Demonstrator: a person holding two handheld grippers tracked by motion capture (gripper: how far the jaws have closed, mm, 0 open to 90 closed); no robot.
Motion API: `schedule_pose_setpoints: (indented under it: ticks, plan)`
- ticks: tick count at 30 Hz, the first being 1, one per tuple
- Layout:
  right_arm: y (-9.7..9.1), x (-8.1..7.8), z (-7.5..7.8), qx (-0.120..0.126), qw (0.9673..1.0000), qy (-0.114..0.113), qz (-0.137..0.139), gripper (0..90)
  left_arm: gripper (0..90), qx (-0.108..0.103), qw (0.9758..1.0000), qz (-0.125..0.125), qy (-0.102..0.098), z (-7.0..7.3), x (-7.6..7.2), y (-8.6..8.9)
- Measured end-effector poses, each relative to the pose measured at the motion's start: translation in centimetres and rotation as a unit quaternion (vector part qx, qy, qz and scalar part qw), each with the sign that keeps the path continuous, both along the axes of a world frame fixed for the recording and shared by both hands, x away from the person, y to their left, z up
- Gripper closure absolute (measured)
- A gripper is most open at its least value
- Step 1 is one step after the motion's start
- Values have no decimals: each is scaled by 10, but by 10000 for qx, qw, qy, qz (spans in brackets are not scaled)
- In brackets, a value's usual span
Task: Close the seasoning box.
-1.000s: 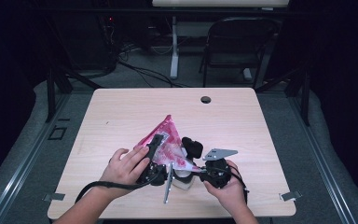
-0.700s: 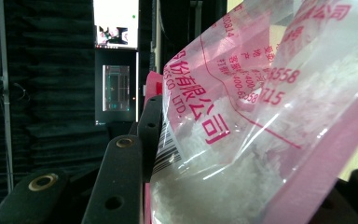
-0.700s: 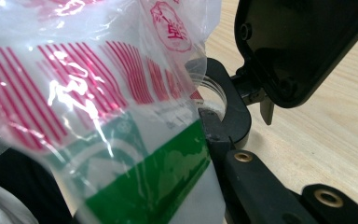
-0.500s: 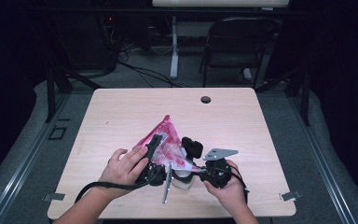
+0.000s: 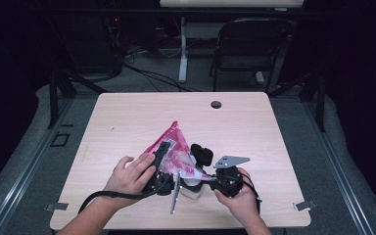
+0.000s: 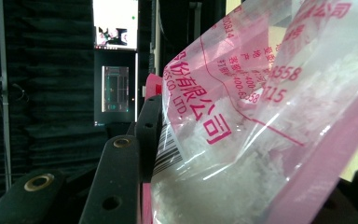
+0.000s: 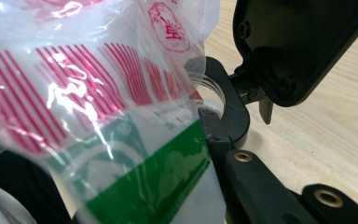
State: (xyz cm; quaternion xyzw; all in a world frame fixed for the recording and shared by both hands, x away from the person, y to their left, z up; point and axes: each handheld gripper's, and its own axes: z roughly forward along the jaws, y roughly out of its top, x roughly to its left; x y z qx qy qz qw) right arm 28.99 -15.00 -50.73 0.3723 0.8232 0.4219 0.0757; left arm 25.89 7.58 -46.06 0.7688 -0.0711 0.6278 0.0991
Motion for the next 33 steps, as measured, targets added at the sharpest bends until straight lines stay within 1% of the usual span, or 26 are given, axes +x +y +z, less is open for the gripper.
schedule_pose_setpoints:
  ticks: [2, 5, 7, 9, 15, 18, 19, 23, 25, 27, 28, 33]
  plan:
    - [0, 0, 0, -8, 10000, 3, 5, 900, 626, -23, 10000, 8, 18, -1, 0, 1]
    - [1, 0, 0, 8, 10000, 11, 2, 900, 626, -4, 10000, 10, 25, 0, 1, 1]
    - [1, 0, 0, 16, 10000, 10, -4, 900, 634, -32, 9999, 37, 132, 0, 1, 1]
    - [0, 0, 0, -13, 10000, 14, 16, 900, 640, 6, 9999, 41, 111, 0, 1, 1]
    - [0, 0, 0, -8, 10000, 4, 3, 900, 645, 2, 9999, 35, 100, -1, 1, 1]
    - [0, 0, 0, 13, 10000, 6, 5, 900, 646, -23, 9999, 49, 141, -1, 2, 1]
    - [0, 0, 0, 16, 10000, 7, 3, 899, 645, 6, 9999, 42, 115, -1, 2, 1]
    - [0, 0, 0, 6, 10000, 16, 18, 899, 642, -45, 9999, 38, 132, -2, 2, 2]
    - [1, 0, 0, 11, 10000, 15, 13, 899, 643, -21, 9999, 43, 128, -2, 2, 2]
    - [1, 0, 0, 36, 10000, 14, -3, 900, 644, -40, 9998, 63, 169, -2, 3, 2]
    - [1, 0, 0, 18, 10000, 13, -2, 900, 644, -23, 9999, 61, 148, -2, 3, 2]
    - [1, 0, 0, 14, 10000, 9, -4, 900, 645, -12, 9998, 74, 188, -2, 4, 2]
